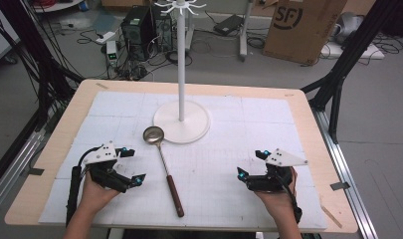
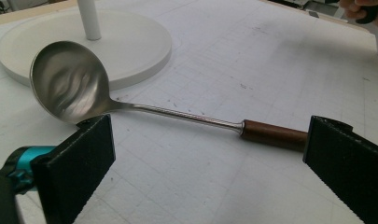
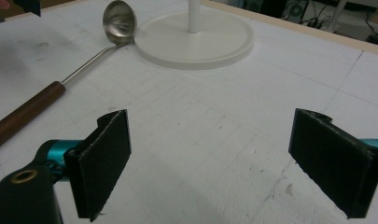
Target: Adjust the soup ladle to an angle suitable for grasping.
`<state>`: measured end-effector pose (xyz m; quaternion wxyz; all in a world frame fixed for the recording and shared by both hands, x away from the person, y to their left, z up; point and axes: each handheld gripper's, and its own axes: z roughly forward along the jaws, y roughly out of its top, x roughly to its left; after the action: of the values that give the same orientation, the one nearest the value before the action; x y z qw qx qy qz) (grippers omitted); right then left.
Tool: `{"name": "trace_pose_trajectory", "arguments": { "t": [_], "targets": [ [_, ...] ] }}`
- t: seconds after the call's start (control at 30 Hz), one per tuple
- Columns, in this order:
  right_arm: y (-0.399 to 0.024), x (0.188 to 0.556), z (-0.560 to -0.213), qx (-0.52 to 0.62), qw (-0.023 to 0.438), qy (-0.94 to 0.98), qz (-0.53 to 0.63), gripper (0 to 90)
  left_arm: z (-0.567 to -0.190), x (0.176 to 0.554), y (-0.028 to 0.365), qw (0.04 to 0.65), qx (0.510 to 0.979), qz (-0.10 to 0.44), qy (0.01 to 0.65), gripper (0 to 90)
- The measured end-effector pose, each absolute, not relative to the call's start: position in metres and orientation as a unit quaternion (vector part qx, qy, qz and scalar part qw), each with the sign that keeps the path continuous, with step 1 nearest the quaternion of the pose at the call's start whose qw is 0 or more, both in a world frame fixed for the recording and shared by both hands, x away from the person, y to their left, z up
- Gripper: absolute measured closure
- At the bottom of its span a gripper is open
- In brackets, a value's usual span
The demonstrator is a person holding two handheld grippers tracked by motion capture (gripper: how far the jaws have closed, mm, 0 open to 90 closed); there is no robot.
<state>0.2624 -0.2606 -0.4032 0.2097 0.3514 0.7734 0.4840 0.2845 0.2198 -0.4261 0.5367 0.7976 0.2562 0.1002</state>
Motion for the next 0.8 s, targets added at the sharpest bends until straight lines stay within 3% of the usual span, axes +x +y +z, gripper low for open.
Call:
{"name": "trace_pose_trajectory", "arguments": {
  "t": [0.7, 0.73, 0.8],
  "targets": [
    [-0.258, 0.266, -0.410, 0.353, 0.199, 0.779, 0.479, 11.7, -0.429, 0.285, 0.195, 0.491, 0.834, 0.102, 0.232, 2.8],
    [-0.258, 0.266, -0.410, 0.354, 0.197, 0.779, 0.478, 11.7, -0.429, 0.285, 0.195, 0.491, 0.834, 0.101, 0.231, 3.8],
    [-0.258, 0.265, -0.410, 0.354, 0.197, 0.779, 0.478, 11.7, -0.429, 0.285, 0.196, 0.494, 0.834, 0.096, 0.228, 15.1]
  ]
}}
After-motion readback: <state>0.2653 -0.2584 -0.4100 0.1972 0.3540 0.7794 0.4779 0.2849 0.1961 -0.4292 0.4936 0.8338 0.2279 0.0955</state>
